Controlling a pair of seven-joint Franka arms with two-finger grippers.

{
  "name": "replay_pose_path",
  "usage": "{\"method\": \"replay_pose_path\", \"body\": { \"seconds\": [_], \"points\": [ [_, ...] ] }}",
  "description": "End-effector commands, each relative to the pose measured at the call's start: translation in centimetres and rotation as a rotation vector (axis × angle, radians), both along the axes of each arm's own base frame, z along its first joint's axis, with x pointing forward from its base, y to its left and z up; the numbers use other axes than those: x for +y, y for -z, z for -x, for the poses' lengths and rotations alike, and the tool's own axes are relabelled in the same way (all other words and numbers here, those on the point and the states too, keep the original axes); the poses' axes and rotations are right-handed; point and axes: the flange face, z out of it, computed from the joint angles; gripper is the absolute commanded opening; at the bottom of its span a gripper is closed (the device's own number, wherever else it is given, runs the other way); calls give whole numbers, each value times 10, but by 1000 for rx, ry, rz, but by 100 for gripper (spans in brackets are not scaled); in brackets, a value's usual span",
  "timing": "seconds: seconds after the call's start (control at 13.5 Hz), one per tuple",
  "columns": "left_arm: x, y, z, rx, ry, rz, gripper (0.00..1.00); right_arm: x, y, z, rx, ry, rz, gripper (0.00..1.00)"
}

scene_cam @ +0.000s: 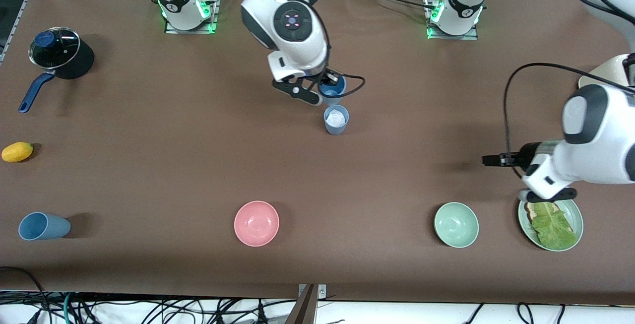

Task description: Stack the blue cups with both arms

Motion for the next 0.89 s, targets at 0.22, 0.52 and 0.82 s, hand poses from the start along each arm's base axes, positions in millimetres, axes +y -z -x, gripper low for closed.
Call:
{"method": "replay_pose_path", "body": {
  "seconds": [0.22,0.52,0.82],
  "points": [
    [64,-47,15,-67,45,-37,100,18,11,-17,-38,45,-6,0],
    [60,-58,13,-95,67,-47,100,19,31,-14,-39,27,28,0],
    [15,-104,36,-143,134,-148,100,18,36,-14,-41,27,32,0]
  ]
}}
